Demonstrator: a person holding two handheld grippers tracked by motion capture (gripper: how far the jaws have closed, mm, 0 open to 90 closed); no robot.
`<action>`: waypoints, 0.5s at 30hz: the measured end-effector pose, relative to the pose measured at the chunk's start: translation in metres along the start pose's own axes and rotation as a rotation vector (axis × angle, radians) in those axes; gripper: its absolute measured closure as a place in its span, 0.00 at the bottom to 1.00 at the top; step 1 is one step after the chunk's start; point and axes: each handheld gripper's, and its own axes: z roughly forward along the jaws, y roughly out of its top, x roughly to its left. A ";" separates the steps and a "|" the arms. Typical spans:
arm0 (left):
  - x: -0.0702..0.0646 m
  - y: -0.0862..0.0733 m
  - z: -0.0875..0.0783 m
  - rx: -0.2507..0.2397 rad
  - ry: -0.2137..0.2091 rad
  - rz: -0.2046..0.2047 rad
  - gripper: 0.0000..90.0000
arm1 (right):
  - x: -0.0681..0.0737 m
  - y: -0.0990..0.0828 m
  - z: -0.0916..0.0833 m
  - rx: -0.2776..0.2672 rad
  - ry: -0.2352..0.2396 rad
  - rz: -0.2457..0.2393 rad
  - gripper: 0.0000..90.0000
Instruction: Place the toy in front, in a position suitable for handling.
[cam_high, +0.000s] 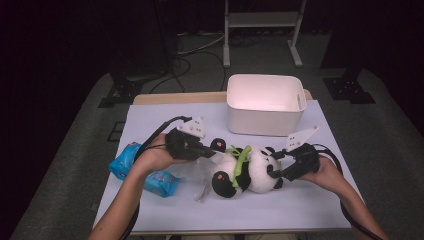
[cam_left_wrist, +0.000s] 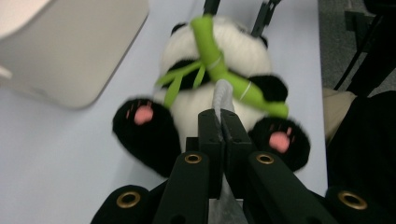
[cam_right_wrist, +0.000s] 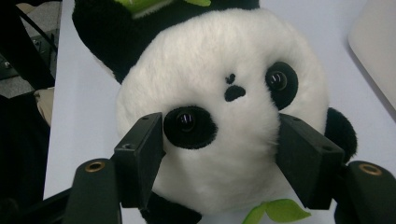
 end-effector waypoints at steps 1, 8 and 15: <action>-0.001 0.006 0.002 0.004 -0.004 0.021 0.99 | 0.000 -0.001 0.000 -0.005 0.000 -0.007 0.37; -0.014 0.045 0.027 0.005 -0.060 0.101 0.99 | 0.002 -0.007 0.000 -0.044 0.004 0.006 0.37; -0.021 0.071 0.059 0.046 -0.106 0.156 0.99 | 0.003 -0.011 -0.001 -0.054 0.009 0.007 0.37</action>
